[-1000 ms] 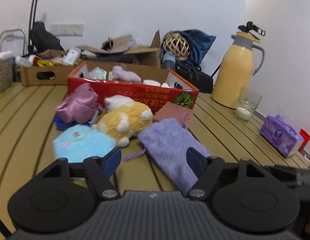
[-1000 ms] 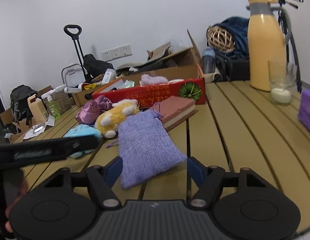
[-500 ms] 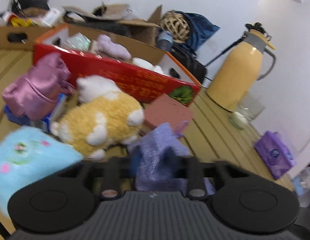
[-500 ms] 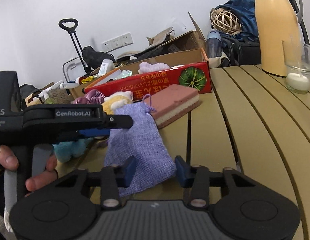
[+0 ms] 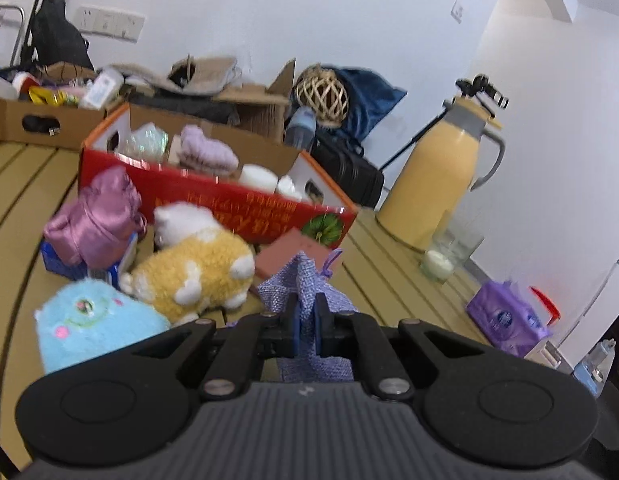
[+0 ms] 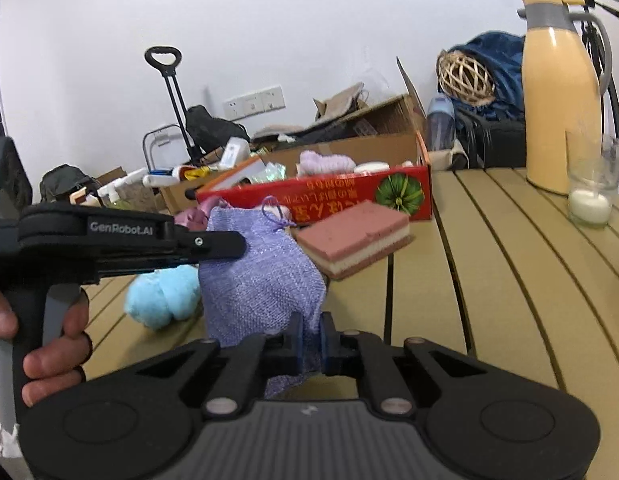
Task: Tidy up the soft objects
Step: 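Grasp the purple drawstring pouch with the left tool, then carry the purple pouch into the box and open the left tool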
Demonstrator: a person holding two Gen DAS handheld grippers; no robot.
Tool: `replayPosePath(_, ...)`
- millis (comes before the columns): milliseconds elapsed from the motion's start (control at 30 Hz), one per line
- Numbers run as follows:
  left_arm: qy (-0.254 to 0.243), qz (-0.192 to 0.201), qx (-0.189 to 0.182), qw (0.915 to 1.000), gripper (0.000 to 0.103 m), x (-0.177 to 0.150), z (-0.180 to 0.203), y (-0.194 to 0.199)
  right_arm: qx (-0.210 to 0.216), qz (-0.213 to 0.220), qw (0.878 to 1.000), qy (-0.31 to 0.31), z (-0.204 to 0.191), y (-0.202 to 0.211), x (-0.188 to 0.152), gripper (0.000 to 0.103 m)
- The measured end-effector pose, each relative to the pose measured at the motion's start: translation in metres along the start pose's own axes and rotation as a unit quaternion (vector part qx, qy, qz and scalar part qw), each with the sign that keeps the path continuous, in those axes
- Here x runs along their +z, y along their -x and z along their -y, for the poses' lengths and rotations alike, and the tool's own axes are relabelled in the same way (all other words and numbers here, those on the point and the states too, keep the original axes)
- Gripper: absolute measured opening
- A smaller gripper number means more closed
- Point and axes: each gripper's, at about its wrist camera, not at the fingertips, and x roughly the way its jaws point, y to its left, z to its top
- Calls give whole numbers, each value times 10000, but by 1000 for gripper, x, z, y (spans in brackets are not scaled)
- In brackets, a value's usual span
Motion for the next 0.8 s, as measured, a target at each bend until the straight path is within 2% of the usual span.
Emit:
replayPosePath(100, -7, 286, -80, 9996, 7, 21, 0, 14, 98, 167, 9998, 79, -3, 5, 18, 7)
replayPosePath(200, 52, 570, -33, 9984, 7, 52, -10, 19, 239, 360, 9983, 385, -9, 0, 53, 7)
replayPosePath(300, 243, 753, 258, 9965, 7, 89, -28, 10, 429, 467, 9959, 648, -14, -22, 98, 7)
replayPosePath(400, 602, 866, 482, 9933, 7, 126, -53, -9, 676, 423, 9948, 637, -15, -63, 147, 7)
replayPosePath(533, 897, 785, 901, 9888, 7, 158, -82, -50, 712, 44, 9959, 557, -16, -141, 204, 7)
replayPosePath(600, 890, 646, 1127, 9875, 8, 166, -92, -74, 640, -158, 9967, 474, -16, -178, 221, 6)
replayPosePath(700, 727, 485, 1530, 9844, 8, 164, -107, -108, 515, -677, 9953, 469, -17, -241, 234, 6)
replayPosePath(800, 605, 315, 1759, 9820, 9, 156, -122, -130, 299, -1077, 9928, 441, -17, -288, 230, 6)
